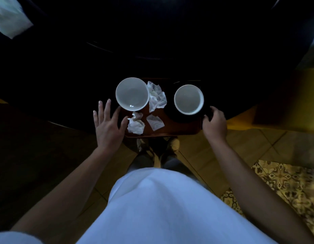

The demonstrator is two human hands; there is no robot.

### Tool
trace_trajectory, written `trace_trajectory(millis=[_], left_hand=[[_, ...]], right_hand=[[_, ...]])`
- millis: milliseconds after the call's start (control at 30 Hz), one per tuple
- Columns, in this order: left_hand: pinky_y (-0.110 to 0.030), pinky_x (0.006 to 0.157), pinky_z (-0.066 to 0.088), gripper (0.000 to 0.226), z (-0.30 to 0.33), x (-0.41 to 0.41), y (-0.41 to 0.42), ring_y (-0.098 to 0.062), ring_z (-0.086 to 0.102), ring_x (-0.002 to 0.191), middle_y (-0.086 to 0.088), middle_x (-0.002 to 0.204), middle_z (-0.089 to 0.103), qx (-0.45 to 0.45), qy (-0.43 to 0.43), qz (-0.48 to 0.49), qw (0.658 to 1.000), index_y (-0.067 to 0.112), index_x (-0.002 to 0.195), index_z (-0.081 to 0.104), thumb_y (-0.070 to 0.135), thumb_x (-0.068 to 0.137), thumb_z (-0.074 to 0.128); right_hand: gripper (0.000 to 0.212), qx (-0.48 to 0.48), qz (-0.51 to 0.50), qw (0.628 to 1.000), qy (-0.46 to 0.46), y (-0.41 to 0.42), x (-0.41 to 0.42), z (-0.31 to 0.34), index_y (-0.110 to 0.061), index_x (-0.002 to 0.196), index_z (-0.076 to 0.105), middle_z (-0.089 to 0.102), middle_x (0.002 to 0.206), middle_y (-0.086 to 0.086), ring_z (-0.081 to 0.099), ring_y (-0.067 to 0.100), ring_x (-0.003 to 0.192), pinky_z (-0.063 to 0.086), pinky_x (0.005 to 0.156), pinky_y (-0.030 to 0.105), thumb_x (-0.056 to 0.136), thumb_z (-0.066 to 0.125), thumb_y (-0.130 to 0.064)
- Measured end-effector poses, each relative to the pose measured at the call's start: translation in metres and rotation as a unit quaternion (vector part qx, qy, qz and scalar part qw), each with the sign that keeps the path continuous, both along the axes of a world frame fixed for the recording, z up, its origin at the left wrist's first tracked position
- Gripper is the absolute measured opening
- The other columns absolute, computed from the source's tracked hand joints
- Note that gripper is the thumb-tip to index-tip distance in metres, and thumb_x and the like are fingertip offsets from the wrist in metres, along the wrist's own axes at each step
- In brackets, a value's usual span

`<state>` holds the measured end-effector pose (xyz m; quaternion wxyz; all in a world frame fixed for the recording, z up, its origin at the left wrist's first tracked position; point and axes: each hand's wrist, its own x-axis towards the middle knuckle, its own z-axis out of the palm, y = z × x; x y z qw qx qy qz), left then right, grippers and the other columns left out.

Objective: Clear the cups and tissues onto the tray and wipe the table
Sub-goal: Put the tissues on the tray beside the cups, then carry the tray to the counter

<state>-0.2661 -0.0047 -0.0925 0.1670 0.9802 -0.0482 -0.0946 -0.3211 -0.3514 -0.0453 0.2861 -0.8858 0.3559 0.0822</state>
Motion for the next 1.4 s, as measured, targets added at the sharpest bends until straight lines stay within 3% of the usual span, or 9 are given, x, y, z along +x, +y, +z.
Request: trace_trajectory(millis=[200, 367, 533, 700, 833, 967, 1133, 1300, 1400], left_hand=[[-0.050, 0.117, 0.026, 0.050, 0.007, 0.007, -0.017, -0.036, 0.032, 0.146, -0.015, 0.152, 0.043, -0.005, 0.003, 0.063, 0.998, 0.010, 0.136, 0.059, 0.026, 0.090, 0.068], [-0.051, 0.112, 0.031, 0.053, 0.009, 0.016, -0.019, -0.037, 0.035, 0.141, -0.014, 0.150, 0.043, 0.015, 0.013, 0.058, 0.998, 0.015, 0.136, 0.060, 0.024, 0.085, 0.073], [-0.048, 0.100, 0.039, 0.041, 0.013, 0.022, -0.029, -0.040, 0.046, 0.125, -0.016, 0.139, 0.051, -0.001, 0.016, 0.096, 0.995, 0.006, 0.125, 0.065, 0.008, 0.084, 0.067], [-0.031, 0.090, 0.042, 0.038, 0.026, 0.035, -0.038, -0.032, 0.057, 0.115, -0.017, 0.133, 0.053, -0.092, 0.066, 0.156, 0.981, 0.000, 0.127, 0.060, -0.005, 0.090, 0.054], [-0.042, 0.086, 0.048, 0.034, 0.032, 0.047, -0.033, -0.036, 0.063, 0.104, -0.020, 0.112, 0.066, -0.089, 0.082, 0.137, 0.983, 0.001, 0.122, 0.061, -0.002, 0.089, 0.054], [-0.039, 0.079, 0.046, 0.031, 0.033, 0.051, -0.029, -0.037, 0.064, 0.100, -0.021, 0.107, 0.068, -0.089, 0.114, 0.111, 0.983, 0.000, 0.120, 0.061, -0.001, 0.089, 0.055], [-0.031, 0.085, 0.046, 0.036, 0.035, 0.044, -0.029, -0.032, 0.065, 0.108, -0.019, 0.116, 0.069, -0.155, 0.118, 0.120, 0.974, 0.001, 0.128, 0.060, 0.000, 0.092, 0.057], [-0.027, 0.093, 0.045, 0.039, 0.049, 0.031, -0.030, -0.023, 0.064, 0.114, -0.017, 0.121, 0.070, -0.224, 0.078, 0.152, 0.959, 0.001, 0.131, 0.061, -0.004, 0.093, 0.055], [-0.025, 0.097, 0.046, 0.042, 0.059, 0.026, -0.032, -0.019, 0.064, 0.114, -0.015, 0.121, 0.071, -0.255, 0.054, 0.171, 0.950, 0.001, 0.131, 0.062, -0.008, 0.091, 0.053]], right_hand=[[0.047, 0.030, 0.009, 0.999, 0.023, 0.010, 0.007, -0.006, -0.015, 0.136, 0.051, 0.050, 0.135, 0.010, 0.055, 0.028, 0.118, 0.047, 0.085, 0.029, 0.091, 0.060, -0.004], [0.054, 0.038, 0.007, 0.999, 0.023, 0.007, 0.009, -0.009, -0.020, 0.134, 0.050, 0.057, 0.129, 0.010, 0.058, 0.031, 0.117, 0.056, 0.089, 0.044, 0.086, 0.062, 0.002], [0.052, 0.012, 0.013, 0.999, 0.027, 0.006, 0.014, -0.009, -0.020, 0.134, 0.051, 0.062, 0.125, 0.010, 0.061, 0.030, 0.113, 0.057, 0.087, 0.044, 0.088, 0.063, 0.000], [0.036, 0.027, 0.000, 0.998, 0.053, 0.002, 0.017, -0.011, -0.018, 0.125, 0.058, 0.064, 0.120, 0.011, 0.061, 0.031, 0.111, 0.054, 0.085, 0.041, 0.092, 0.059, -0.004], [0.028, 0.022, -0.006, 0.998, 0.066, 0.003, 0.017, -0.009, -0.014, 0.117, 0.062, 0.066, 0.114, 0.012, 0.062, 0.031, 0.108, 0.053, 0.083, 0.039, 0.091, 0.058, -0.003], [0.033, 0.051, -0.002, 0.998, 0.040, -0.003, 0.013, -0.004, -0.013, 0.119, 0.060, 0.064, 0.119, 0.011, 0.060, 0.029, 0.114, 0.051, 0.090, 0.036, 0.090, 0.059, 0.002], [0.048, 0.136, -0.049, 0.990, -0.001, 0.000, 0.006, 0.004, -0.012, 0.131, 0.054, 0.054, 0.138, 0.012, 0.053, 0.028, 0.127, 0.047, 0.094, 0.027, 0.090, 0.053, 0.012], [0.053, 0.182, -0.089, 0.977, -0.062, 0.012, -0.001, 0.009, -0.012, 0.140, 0.050, 0.053, 0.141, 0.012, 0.052, 0.026, 0.131, 0.049, 0.105, 0.041, 0.092, 0.051, 0.012], [0.058, 0.219, -0.145, 0.959, -0.102, 0.018, 0.000, 0.016, -0.016, 0.143, 0.047, 0.052, 0.144, 0.010, 0.051, 0.023, 0.132, 0.050, 0.104, 0.034, 0.093, 0.048, 0.013]])
